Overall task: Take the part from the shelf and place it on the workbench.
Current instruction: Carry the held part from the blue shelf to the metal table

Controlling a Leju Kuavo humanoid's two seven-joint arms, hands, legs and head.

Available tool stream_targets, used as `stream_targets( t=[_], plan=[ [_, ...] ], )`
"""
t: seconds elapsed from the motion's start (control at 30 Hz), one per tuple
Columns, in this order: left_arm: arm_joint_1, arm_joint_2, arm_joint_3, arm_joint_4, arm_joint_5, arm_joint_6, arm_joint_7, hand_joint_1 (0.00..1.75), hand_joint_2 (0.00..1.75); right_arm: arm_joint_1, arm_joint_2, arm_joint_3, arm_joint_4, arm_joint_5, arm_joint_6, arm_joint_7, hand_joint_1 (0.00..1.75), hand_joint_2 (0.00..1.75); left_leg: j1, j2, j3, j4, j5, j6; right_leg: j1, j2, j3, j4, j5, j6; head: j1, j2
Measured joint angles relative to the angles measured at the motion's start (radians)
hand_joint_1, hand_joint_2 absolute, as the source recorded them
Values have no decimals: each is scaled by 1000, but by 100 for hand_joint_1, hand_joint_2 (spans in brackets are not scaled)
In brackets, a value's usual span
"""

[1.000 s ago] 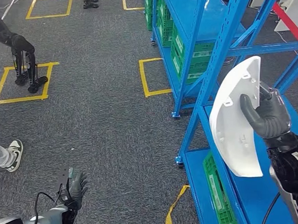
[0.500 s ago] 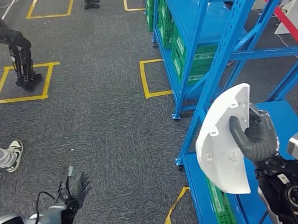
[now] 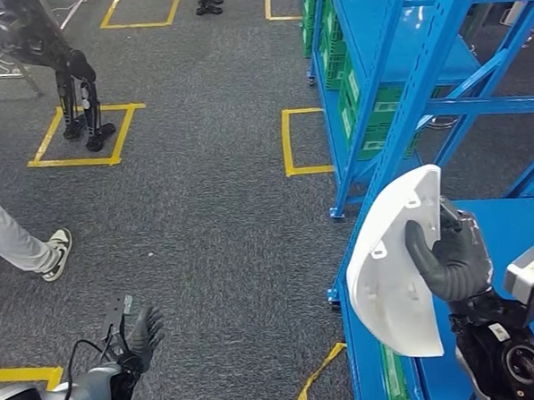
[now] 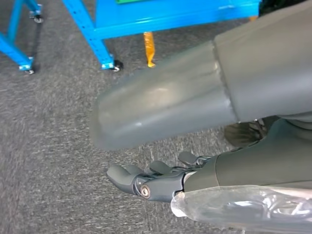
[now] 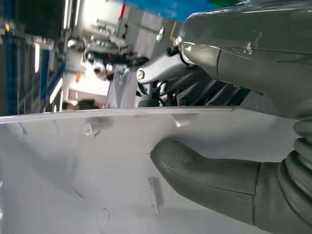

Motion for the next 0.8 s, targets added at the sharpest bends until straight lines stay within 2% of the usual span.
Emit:
stream_targets(
  t=[0.03,0.07,0.1,0.13,0.17,0.23,0.27,0.3,0.37,0.43,0.53,0.57,0.63,0.67,0.7,0.77,0.8],
  plan=[
    [-3,-2,0,0,-2,1,2,0,0,6,2,0,-1,3,2,-2,175,175,0,11,-38,67,-22,-1,3,-17,1,0,-2,-3,-2,0],
    [-4,-5,0,0,-4,3,3,0,0,13,4,0,-2,6,4,-4,175,175,0,15,-64,108,-29,0,6,-33,2,0,-4,-5,-4,0],
    [-4,-7,0,0,-6,6,3,0,0,17,6,0,-3,9,4,-5,175,175,0,18,-68,109,-17,1,8,-48,4,0,-7,-6,-5,0],
    [-4,-7,0,0,-8,10,4,0,0,19,8,-1,-5,12,5,-4,175,175,-1,22,-51,71,12,4,10,-63,7,0,-10,-6,-7,0],
    [-5,-7,0,0,-9,14,4,0,0,20,10,-2,-9,16,5,-2,175,175,-3,37,-16,2,50,10,11,-76,12,0,-14,-5,-8,0],
    [-9,-6,0,0,-10,18,4,0,0,21,11,-4,-19,26,7,5,175,175,-16,90,54,-134,102,24,18,-100,21,1,-23,3,-12,0],
    [-13,-7,0,0,-9,19,5,0,0,22,11,-5,-25,33,9,10,175,175,-22,108,73,-173,112,31,21,-111,25,1,-27,7,-12,0],
    [-15,-7,0,0,-6,17,6,0,0,23,11,-6,-30,39,12,15,175,175,-27,111,78,-187,110,36,25,-124,29,0,-31,12,-10,0],
    [-16,-9,0,0,1,13,11,0,0,25,13,-6,-39,48,16,23,175,175,-25,83,79,-191,110,46,25,-142,35,-1,-39,23,-5,0],
    [-14,-10,0,0,6,11,14,0,0,26,15,-6,-45,51,17,25,175,175,-19,65,84,-196,112,52,22,-142,36,0,-46,32,-4,0],
    [-13,-11,0,0,8,10,15,0,0,26,15,-7,-46,52,17,26,175,175,-16,62,86,-198,113,53,20,-133,33,3,-50,35,-4,0],
    [-13,-12,0,0,9,10,15,0,0,25,15,-7,-47,53,18,26,175,175,-16,57,87,-198,112,55,18,-108,26,21,-61,36,-2,0],
    [-15,-19,0,0,10,14,16,0,0,35,15,-6,-50,59,21,28,175,175,-17,6,91,-197,110,62,16,-37,-57,179,-112,37,6,0],
    [-16,-23,0,0,10,17,17,0,0,39,15,-6,-51,62,22,28,175,175,-17,-26,93,-196,108,66,16,-3,-89,233,-119,36,10,0],
    [-17,-26,0,0,9,20,16,0,0,43,15,-6,-51,65,24,29,175,175,-18,-57,96,-195,106,67,16,15,-106,245,-100,33,12,0],
    [-17,-29,0,0,8,23,12,0,0,43,15,-7,-51,66,24,27,175,175,-17,-87,99,-192,102,62,12,61,-54,104,-21,24,14,0],
    [-19,-29,0,0,7,24,10,0,0,43,15,-7,-51,67,24,26,175,175,-17,-99,97,-189,101,58,10,82,-31,52,-4,21,14,0]
  ],
)
